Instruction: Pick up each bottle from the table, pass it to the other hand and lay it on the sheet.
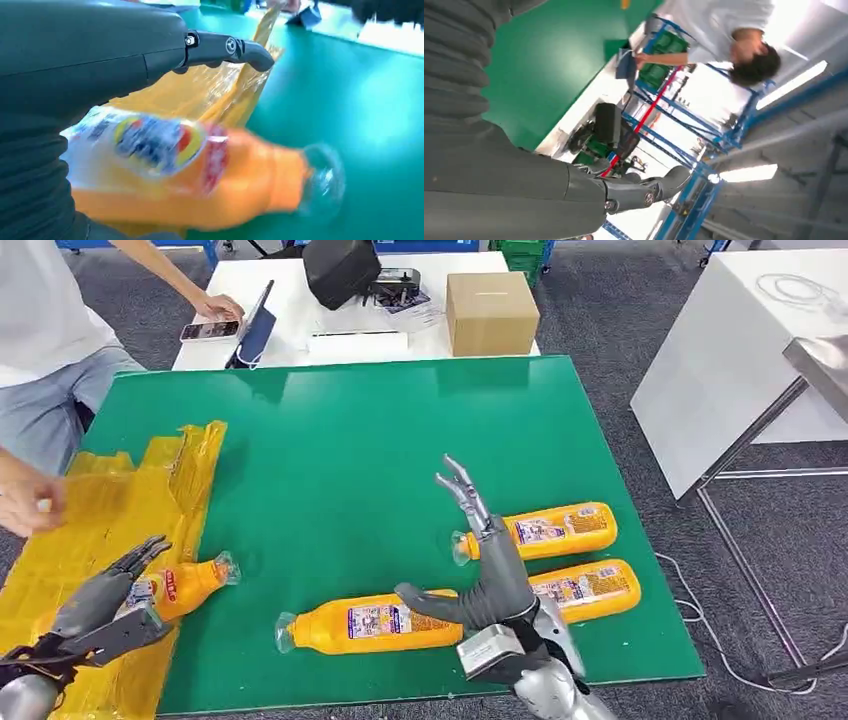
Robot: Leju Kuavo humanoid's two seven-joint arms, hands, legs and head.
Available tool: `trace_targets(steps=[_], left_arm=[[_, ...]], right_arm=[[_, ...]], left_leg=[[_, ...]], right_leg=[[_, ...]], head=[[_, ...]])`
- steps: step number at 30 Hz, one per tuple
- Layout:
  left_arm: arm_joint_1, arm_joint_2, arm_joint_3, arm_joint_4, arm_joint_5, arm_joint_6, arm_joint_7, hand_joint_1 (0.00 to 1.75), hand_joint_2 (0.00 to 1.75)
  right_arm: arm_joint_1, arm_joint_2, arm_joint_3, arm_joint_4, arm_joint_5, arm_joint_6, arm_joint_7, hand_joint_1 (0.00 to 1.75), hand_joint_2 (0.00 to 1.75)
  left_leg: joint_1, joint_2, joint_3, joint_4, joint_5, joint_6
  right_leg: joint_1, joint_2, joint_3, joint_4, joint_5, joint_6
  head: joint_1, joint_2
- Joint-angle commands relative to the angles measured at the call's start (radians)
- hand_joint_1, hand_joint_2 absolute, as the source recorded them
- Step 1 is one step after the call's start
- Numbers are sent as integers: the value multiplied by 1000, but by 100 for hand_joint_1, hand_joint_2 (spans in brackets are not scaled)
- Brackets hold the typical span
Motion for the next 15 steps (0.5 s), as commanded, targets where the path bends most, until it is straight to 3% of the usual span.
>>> trace_targets(steps=[1, 2, 5, 10, 15], left_arm=[[-49, -260, 111, -18, -20, 178, -24, 0, 175], [-59, -314, 124, -33, 11, 211, -27, 0, 175], [-81, -394, 126, -61, 17, 339, -26, 0, 175], [-84, -451, 135, -101, 150, 328, -65, 0, 175], [-72, -496, 84, -140, 236, 264, -103, 0, 175]], right_arm=[[-50, -42, 79, 104, 120, 9, 59, 0, 175], [-51, -39, 93, 117, 154, 7, 73, 0, 175], [-67, -41, 139, 161, 254, 15, 130, 0, 175], [-150, -66, 248, 313, 395, 108, 236, 0, 175], [-233, -78, 357, 501, 420, 192, 269, 0, 175]], left_leg=[[-1, -1, 2, -2, 0, 1], [-1, -2, 4, -3, 0, 1], [0, -4, 6, -3, 0, 2], [-1, 0, 3, -1, 0, 1], [-1, 0, 3, -1, 0, 1]], right_leg=[[-1, -2, 2, -2, 0, 0], [0, -3, 5, -4, 0, 0], [0, -7, 9, -5, -1, 0], [0, -2, 4, -3, 1, 0], [0, -1, 4, -3, 1, 0]], head=[[0, 0], [0, 0], [0, 0], [0, 0], [0, 0]])
